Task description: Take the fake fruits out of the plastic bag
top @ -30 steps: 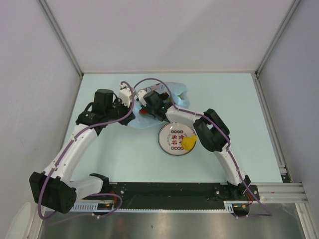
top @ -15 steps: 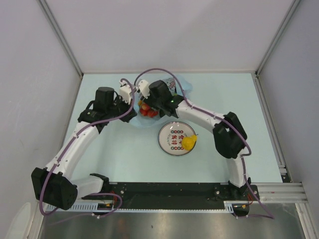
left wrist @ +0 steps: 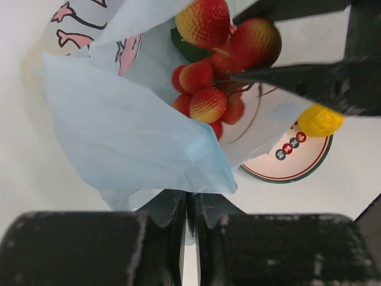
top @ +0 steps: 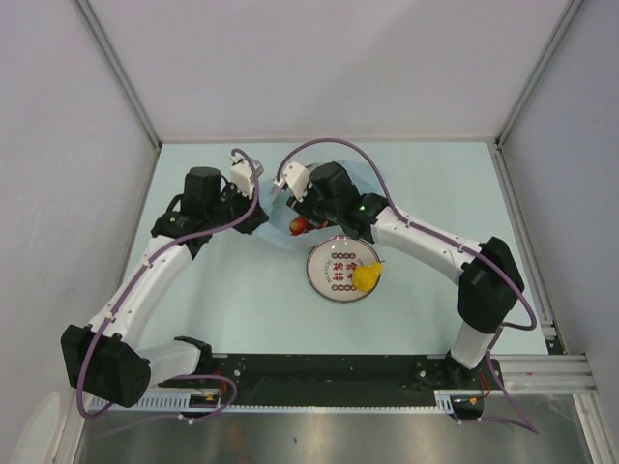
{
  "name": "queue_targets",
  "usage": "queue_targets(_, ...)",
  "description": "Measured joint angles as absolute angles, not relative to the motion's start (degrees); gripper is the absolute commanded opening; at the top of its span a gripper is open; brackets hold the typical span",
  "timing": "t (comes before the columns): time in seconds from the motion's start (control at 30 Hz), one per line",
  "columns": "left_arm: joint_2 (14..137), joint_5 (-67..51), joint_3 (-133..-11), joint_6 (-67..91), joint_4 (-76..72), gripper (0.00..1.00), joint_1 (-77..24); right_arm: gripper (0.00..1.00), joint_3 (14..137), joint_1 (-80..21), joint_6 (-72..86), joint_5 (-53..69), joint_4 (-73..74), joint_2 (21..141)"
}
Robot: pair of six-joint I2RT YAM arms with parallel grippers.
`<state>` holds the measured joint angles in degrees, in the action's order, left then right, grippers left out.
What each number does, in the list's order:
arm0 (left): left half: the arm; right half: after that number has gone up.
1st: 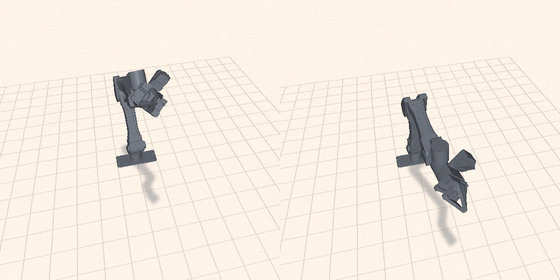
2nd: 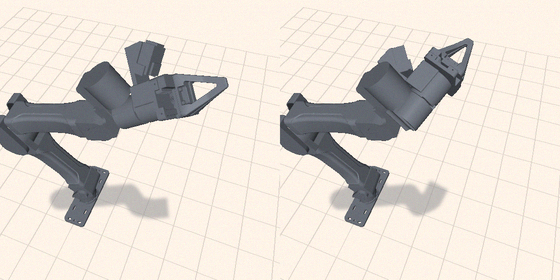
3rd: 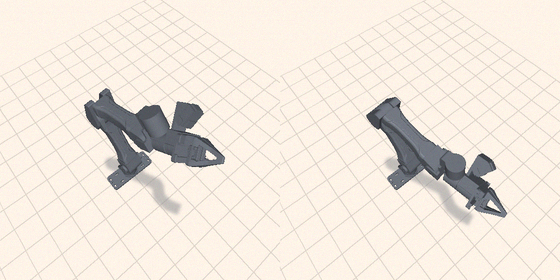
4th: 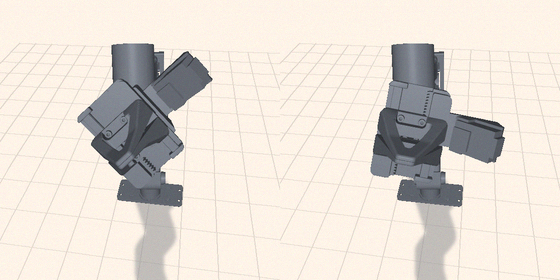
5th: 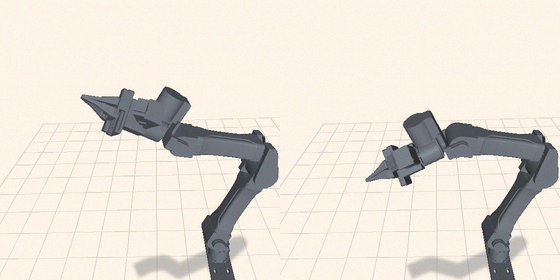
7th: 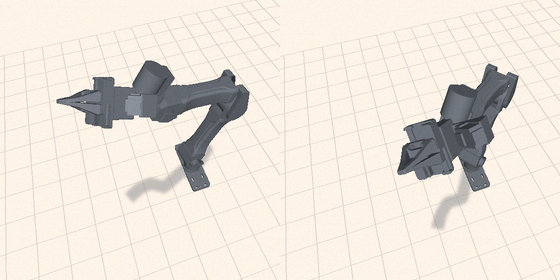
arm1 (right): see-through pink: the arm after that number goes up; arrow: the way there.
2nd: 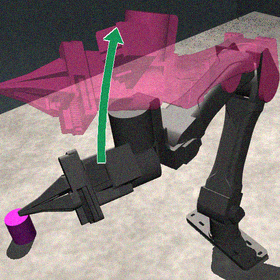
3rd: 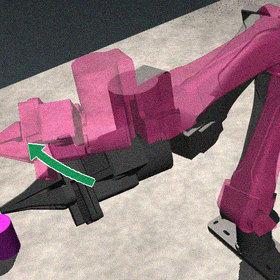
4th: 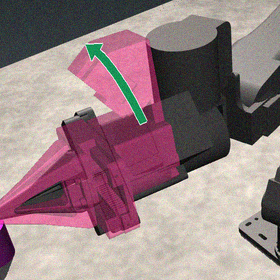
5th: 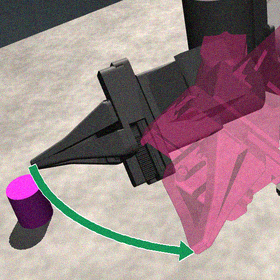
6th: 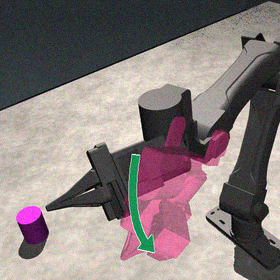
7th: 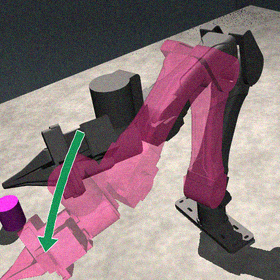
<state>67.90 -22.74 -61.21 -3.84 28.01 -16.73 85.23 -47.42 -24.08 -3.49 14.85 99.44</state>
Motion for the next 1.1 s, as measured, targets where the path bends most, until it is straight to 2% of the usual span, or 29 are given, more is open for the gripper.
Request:
queue_targets(0.2,67.3,-22.8,-60.8,-3.0,27.8,0.13,-16.7,0.01,83.1,-48.8,-24.2,-3.2,15.4,99.8)
queue_targets(0.23,66.7,-22.7,-60.2,-3.0,27.8,0.14,-16.7,0.07,83.1,-49.4,-24.2,-3.0,15.3,99.9)
queue_targets(0.27,65.9,-22.6,-59.5,-3.0,27.7,0.14,-16.7,0.18,83.1,-50.1,-24.1,-2.4,15.2,100.0)
queue_targets(0.3,64.9,-22.5,-58.7,-3.0,27.7,0.15,-16.7,0.43,83.1,-51.0,-24.0,-1.8,15.2,100.2)
queue_targets(0.33,64.0,-22.3,-57.9,-3.0,27.9,0.16,-16.7,0.55,83.1,-51.9,-23.8,-1.0,15.2,100.4)
queue_targets(0.4,61.8,-21.6,-55.8,-3.0,28.0,0.16,-16.7,0.73,82.5,-53.9,-23.2,-0.3,15.0,100.8)
queue_targets(0.43,61.0,-21.3,-55.0,-3.0,28.1,0.16,-16.7,0.75,82.1,-54.5,-22.8,-0.4,14.9,100.8)
queue_targets(0.5,59.5,-20.6,-53.5,-3.1,28.4,0.16,-16.7,0.77,80.8,-56.0,-22.3,-2.0,14.2,100.9)
queue_targets(0.57,58.5,-19.7,-52.6,-3.5,28.6,0.17,-16.6,0.74,80.5,-56.6,-22.5,-3.6,13.3,101.4)
queue_targets(0.7,58.0,-19.2,-52.3,-3.5,28.6,0.17,-16.2,0.54,81.7,-52.8,-22.4,-5.2,12.5,102.9)
queue_targets(0.8,58.0,-19.5,-52.2,-3.5,28.6,0.18,-16.1,0.46,84.8,-46.7,-22.3,-5.3,12.1,105.6)
queue_targets(1.03,60.6,-20.5,-53.7,-3.4,28.6,0.18,-16.1,0.42,85.9,-38.5,-23.7,-7.7,11.5,111.1)
queue_targets(1.1,62.0,-21.1,-55.0,-3.3,28.5,0.18,-16.1,0.45,86.1,-37.6,-24.2,-8.4,11.0,113.0)
